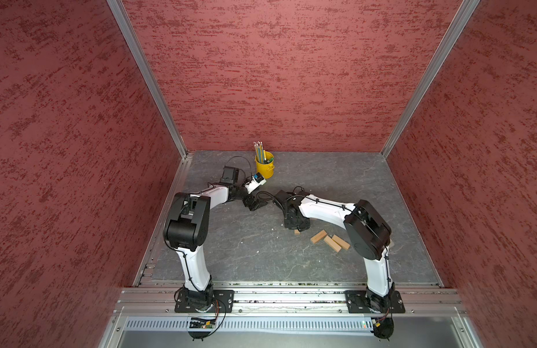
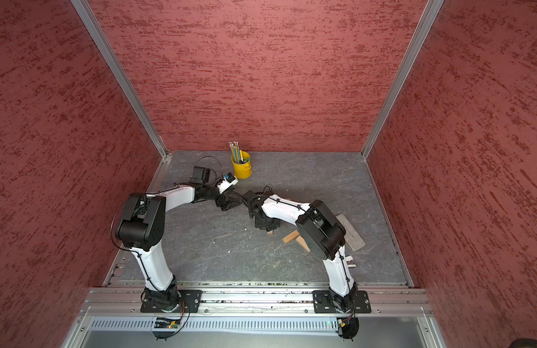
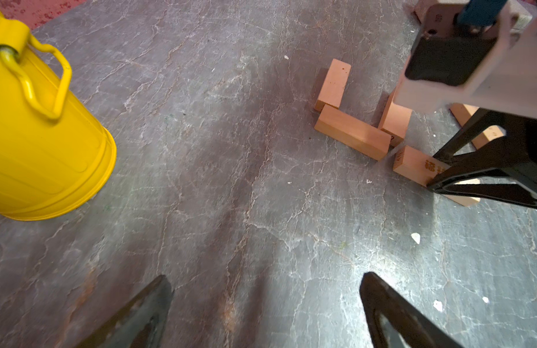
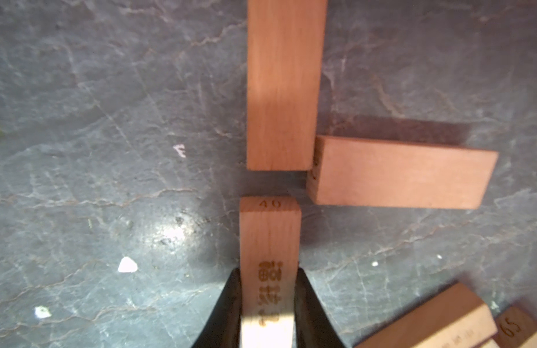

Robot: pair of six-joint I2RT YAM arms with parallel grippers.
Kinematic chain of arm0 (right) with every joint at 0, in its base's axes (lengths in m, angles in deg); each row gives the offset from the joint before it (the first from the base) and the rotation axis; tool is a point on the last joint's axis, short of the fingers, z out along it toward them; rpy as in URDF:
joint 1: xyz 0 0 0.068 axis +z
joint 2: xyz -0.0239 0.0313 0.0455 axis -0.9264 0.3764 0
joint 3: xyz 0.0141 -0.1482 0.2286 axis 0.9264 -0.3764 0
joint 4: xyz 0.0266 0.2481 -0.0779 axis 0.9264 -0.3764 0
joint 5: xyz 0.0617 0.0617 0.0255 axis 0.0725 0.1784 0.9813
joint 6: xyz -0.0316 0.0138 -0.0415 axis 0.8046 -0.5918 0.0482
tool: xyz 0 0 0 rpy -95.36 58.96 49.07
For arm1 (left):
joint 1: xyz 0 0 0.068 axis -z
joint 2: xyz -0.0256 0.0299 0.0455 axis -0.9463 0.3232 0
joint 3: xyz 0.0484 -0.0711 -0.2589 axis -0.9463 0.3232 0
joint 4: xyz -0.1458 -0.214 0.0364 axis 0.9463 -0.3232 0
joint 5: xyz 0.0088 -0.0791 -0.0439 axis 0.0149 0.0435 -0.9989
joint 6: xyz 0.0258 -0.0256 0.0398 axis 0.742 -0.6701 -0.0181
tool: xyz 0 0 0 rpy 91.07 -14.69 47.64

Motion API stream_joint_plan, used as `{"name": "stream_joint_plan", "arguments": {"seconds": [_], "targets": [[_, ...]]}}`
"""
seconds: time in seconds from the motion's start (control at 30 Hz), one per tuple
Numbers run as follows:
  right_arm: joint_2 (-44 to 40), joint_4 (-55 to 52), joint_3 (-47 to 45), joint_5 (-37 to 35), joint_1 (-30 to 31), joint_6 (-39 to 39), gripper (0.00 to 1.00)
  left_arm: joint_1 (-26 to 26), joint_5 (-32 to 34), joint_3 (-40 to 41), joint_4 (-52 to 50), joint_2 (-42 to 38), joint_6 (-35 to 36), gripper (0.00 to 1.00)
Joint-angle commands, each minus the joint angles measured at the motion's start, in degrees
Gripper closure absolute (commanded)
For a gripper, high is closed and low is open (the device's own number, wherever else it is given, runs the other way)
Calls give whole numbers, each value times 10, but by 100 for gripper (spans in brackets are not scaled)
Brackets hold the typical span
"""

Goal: Assemble the number 8 with building blocks
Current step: Assemble the building block at the center of the board.

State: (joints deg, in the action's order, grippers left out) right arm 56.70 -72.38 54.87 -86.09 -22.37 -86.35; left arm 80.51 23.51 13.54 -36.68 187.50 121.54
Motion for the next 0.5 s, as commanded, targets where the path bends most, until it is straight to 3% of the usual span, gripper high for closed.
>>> {"name": "stream_joint_plan", "arguments": {"seconds": [0.0,0.37,0.47], "targets": [[26,-14,7,-7,-12,-15,100,-3,-13,4,3,-8,2,1],[32,-18,13,-5,-13,-16,100,-7,-20,3,1,-8,1,0],[32,-17,13,-4,-13,-15,93,-7,-20,2,1,-8,1,1]]}}
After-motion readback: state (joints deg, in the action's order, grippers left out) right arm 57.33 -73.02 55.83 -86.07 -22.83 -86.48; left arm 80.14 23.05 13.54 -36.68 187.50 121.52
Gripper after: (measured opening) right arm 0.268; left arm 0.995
